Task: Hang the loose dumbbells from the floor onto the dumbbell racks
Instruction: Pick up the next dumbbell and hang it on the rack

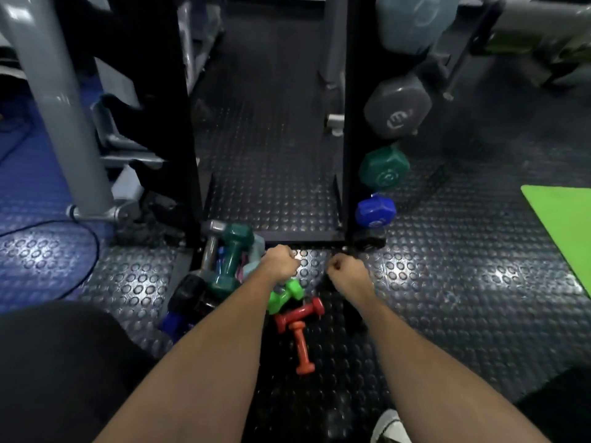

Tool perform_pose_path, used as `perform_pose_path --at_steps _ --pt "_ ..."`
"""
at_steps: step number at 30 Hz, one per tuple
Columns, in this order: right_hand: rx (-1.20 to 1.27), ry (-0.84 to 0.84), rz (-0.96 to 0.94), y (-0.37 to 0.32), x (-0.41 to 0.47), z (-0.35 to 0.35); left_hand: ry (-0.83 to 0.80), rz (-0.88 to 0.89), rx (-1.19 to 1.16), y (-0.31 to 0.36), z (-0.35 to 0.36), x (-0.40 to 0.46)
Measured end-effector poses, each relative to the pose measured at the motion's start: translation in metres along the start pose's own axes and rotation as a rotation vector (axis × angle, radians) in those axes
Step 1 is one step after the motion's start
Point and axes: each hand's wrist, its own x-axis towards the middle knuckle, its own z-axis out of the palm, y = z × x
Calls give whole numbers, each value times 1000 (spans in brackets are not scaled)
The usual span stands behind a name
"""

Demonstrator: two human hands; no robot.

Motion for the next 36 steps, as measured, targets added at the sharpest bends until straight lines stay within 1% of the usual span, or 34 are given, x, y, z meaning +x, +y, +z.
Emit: perform_pose_path --at_steps 4,8,10,13,15,16,17,18,22,24,26,30,32,36 --pt "-76 -178 45 27 13 42 -59 -45 143 -36 32 20" --pt "-103 -261 4 28 30 74 -13 -52 229 -45 42 24" --pt "-97 -272 38 24 41 95 27 -51 242 -42 41 23" --pt "-24 -268 213 19 47 126 56 -62 295 -43 42 23" --pt "-1 -177 240 19 48 136 61 -69 318 -48 44 24" --pt "3 -124 214 22 49 140 52 -68 329 -51 46 25" --pt "3 -120 173 23 51 142 49 -61 339 -54 47 25" --pt "-17 -151 120 25 54 143 39 -53 351 -56 47 24" --pt "-135 -389 -14 31 69 150 -20 -39 356 -65 49 23" --pt "-211 -421 -80 33 71 151 -26 -17 338 -67 48 22" --pt "-262 -416 -127 36 72 146 -11 -10 317 -69 47 23" --pt "-359 -479 -170 37 77 138 -17 -6 274 -69 45 25" --pt "-400 -514 -154 38 76 135 -26 -3 281 -68 43 25" --pt "-388 -551 -127 46 63 126 -2 -7 291 -68 45 25"
